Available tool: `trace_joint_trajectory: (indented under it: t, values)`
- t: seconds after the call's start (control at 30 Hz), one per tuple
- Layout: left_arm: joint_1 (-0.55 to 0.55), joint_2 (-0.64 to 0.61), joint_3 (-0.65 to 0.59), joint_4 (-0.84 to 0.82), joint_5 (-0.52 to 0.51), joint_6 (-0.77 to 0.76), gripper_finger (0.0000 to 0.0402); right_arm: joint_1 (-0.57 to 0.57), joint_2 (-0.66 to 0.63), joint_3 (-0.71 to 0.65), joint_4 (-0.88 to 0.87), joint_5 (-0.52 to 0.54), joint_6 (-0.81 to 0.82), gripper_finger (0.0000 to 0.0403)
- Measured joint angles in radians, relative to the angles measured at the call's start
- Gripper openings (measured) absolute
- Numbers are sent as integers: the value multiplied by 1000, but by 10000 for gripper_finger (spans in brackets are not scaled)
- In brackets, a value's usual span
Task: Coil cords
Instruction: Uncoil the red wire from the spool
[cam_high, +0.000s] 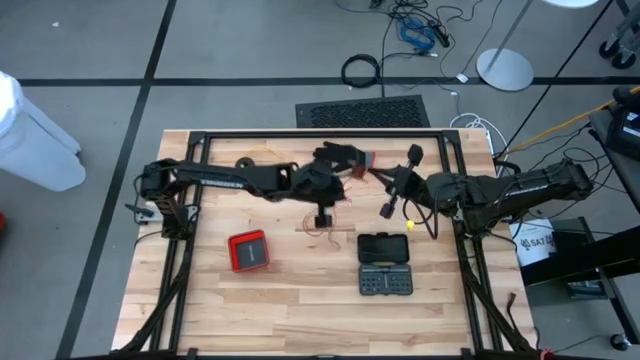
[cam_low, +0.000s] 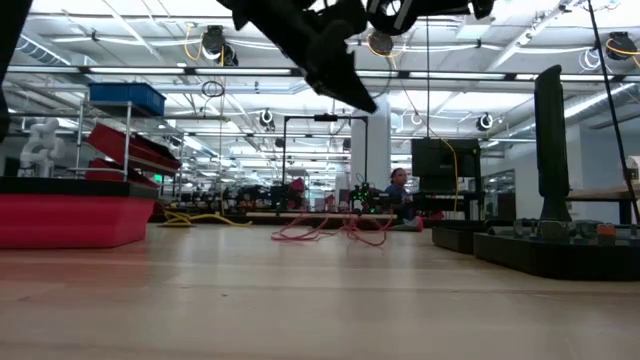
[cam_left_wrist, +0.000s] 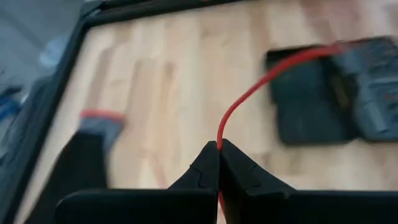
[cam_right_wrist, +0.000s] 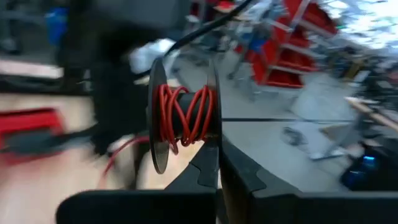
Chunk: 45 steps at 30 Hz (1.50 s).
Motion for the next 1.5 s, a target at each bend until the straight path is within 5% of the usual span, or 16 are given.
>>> trace_joint_trajectory:
  t: [0.4, 0.9, 1.3, 1.5]
  values:
    - [-112, -7, 44, 92, 52, 68, 0, -90, 95, 0, 16, 128, -79, 0]
    - [-20, -227, 59, -229, -332, 114, 0, -29, 127, 0, -233, 121, 42, 0]
    - [82, -142, -76, -199, -246, 45, 0, 105, 46, 0, -164, 66, 54, 0]
    - [71, -80, -92, -88, -102, 8, 0, 118, -21, 0, -79, 82, 30, 0]
